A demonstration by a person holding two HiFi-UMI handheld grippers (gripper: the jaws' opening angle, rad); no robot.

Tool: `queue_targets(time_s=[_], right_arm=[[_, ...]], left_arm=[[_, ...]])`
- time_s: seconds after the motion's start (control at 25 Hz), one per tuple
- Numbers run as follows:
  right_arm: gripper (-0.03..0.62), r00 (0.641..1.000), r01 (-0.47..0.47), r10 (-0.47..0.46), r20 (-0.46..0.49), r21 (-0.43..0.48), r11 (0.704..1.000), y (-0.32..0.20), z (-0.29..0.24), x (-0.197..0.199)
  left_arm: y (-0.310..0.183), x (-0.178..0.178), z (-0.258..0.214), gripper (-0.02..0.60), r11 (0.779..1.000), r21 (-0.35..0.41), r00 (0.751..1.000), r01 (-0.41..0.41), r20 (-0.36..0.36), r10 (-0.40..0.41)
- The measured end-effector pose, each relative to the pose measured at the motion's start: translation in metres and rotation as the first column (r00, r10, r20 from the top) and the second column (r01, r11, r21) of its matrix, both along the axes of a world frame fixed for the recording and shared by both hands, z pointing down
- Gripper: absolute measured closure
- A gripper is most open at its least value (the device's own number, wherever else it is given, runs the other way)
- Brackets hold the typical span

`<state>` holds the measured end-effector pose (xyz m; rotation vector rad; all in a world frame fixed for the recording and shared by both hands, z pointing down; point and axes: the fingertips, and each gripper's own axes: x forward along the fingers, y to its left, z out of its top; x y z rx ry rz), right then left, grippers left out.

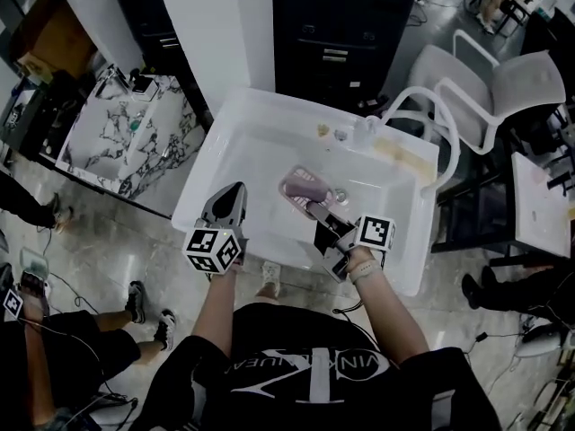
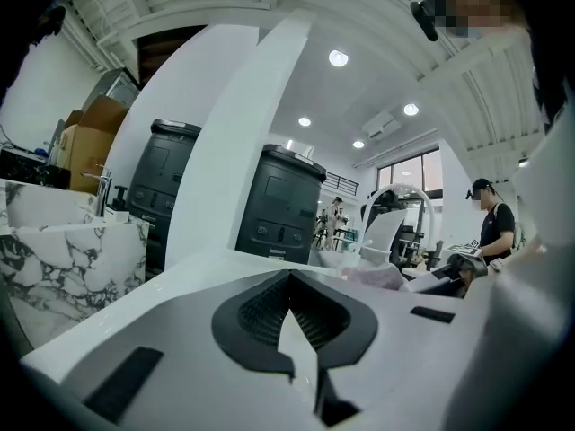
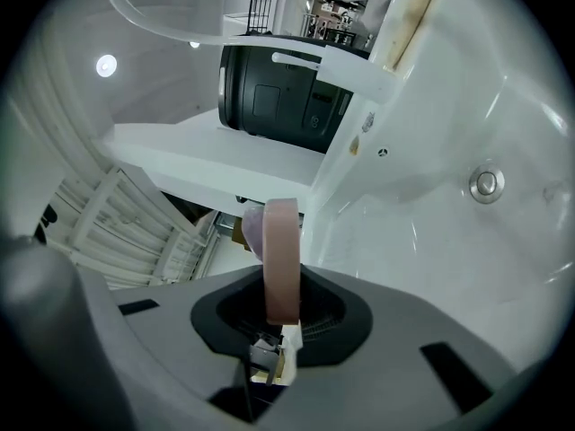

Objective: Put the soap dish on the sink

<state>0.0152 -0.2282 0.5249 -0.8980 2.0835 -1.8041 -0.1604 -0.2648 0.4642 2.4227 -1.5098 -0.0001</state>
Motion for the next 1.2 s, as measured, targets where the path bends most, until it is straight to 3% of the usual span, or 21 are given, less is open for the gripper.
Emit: queue_targets(time_s=[0.8, 1.04, 1.2], right_arm=[[0.522, 0.999, -0.038, 0.036, -0.028, -0.058, 0.998, -0.103, 0.018, -0.032], [0.522, 1.0, -0.024, 0.024, 0.02, -0.002, 1.0, -0.136, 0.015, -0.048], [0.522, 0.999, -0.037, 0.037, -0.006, -0.069, 0.997, -0.15, 0.026, -0.055]], left_arm=[[-0.102, 0.011, 0.032, 0.568, 0.982, -0.064, 0.984, -0.177, -0.005, 0.177], [-0.125, 0.018, 0.042, 0.568, 0.968, -0.083, 0.971, -0.236, 0.009, 0.238], [-0.141, 0.023, 0.049, 0.566, 0.959, -0.099, 0.964, -0.265, -0.004, 0.266]])
